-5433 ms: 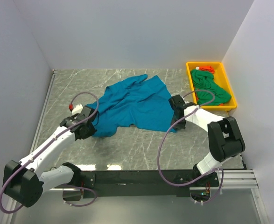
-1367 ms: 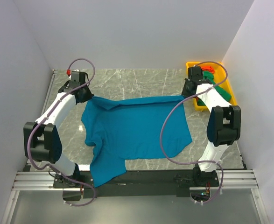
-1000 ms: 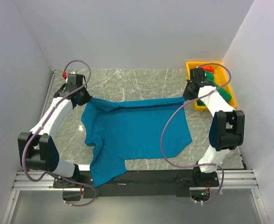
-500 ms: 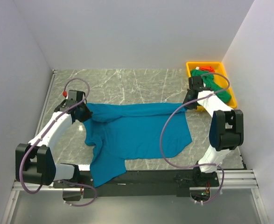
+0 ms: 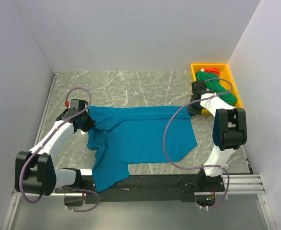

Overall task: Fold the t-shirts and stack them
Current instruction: Fold the tshirt

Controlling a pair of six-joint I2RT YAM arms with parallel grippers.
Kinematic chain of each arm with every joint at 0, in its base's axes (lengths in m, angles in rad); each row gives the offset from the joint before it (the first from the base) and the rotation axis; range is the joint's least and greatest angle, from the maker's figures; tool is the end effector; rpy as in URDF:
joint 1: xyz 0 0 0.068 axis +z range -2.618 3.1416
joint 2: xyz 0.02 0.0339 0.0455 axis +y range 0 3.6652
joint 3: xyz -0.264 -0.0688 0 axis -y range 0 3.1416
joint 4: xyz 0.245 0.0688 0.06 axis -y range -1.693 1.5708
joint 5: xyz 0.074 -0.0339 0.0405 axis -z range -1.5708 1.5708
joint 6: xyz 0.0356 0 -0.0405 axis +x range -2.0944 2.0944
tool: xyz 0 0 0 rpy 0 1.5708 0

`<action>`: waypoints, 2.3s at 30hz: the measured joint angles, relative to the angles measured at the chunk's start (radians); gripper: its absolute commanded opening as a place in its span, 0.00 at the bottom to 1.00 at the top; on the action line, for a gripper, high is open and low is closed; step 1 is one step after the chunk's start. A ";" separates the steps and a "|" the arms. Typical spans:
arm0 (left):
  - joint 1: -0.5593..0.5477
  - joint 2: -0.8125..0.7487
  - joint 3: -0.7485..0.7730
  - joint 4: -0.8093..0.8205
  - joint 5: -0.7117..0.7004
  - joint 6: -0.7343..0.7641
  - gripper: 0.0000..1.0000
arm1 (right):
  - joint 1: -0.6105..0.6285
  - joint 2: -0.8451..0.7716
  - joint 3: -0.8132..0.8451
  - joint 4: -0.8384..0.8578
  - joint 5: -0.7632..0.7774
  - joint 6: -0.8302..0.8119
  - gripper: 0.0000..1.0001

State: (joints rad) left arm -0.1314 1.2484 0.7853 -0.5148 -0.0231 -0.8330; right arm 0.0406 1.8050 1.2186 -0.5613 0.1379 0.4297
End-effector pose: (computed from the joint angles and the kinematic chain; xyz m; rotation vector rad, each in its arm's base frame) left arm 0.2416 -0.0311 0.2172 -0.8970 2.4246 -0.3397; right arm 0.3633 0.0099 0.1851 0.5610 2.6399 -0.0462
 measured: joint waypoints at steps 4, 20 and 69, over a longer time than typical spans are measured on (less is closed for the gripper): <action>0.000 -0.025 0.005 -0.016 0.000 -0.002 0.01 | 0.000 0.000 0.000 0.000 0.008 0.000 0.05; 0.000 -0.126 -0.176 0.038 0.056 -0.118 0.19 | 0.000 0.000 -0.002 -0.002 0.012 0.009 0.50; 0.176 0.574 0.321 0.222 -0.151 0.115 0.12 | 0.025 0.101 0.009 0.194 -0.280 0.097 0.48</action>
State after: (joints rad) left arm 0.0448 1.8221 1.1061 -0.2924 -0.1738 -0.7181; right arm 0.0658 1.9064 1.2278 -0.3672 -0.1425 0.5270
